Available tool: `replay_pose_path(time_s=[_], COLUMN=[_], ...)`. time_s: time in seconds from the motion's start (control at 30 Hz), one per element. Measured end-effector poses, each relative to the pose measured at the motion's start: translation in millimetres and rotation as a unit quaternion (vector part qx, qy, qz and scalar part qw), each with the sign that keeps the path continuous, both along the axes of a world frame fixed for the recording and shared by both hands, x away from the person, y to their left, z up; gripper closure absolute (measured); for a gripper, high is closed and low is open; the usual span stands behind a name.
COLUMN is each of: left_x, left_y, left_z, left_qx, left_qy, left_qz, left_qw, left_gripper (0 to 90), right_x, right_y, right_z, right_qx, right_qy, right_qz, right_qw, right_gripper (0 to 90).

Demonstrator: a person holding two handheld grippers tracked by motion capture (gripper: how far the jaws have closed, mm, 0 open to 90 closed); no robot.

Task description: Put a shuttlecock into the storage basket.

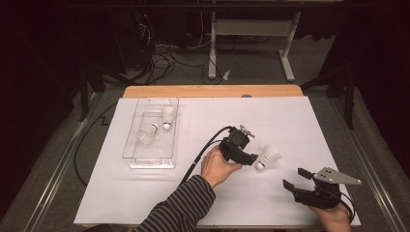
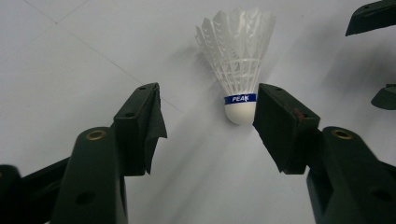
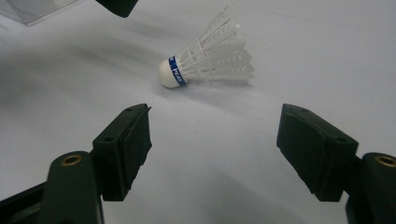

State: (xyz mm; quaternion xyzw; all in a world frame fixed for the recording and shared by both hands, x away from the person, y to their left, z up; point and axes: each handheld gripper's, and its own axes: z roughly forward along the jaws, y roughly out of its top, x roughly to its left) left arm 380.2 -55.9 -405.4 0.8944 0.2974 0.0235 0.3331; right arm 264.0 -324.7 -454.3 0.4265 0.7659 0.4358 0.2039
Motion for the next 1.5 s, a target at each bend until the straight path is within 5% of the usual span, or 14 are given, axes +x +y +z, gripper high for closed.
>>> replay_pose_path(time_s=[1.5], left_x=[3.3], left_y=[-46.4], left_z=[-27.2], left_qx=[0.055], left_qy=[0.06], left_qz=[-0.021], left_qw=[0.9965], left_gripper=[46.6], right_x=[0.2], right_y=[-0.8], right_z=[0.1], right_qx=[0.004], right_qy=[0.0], right_qz=[0.001], right_qw=[1.0], right_gripper=[26.6])
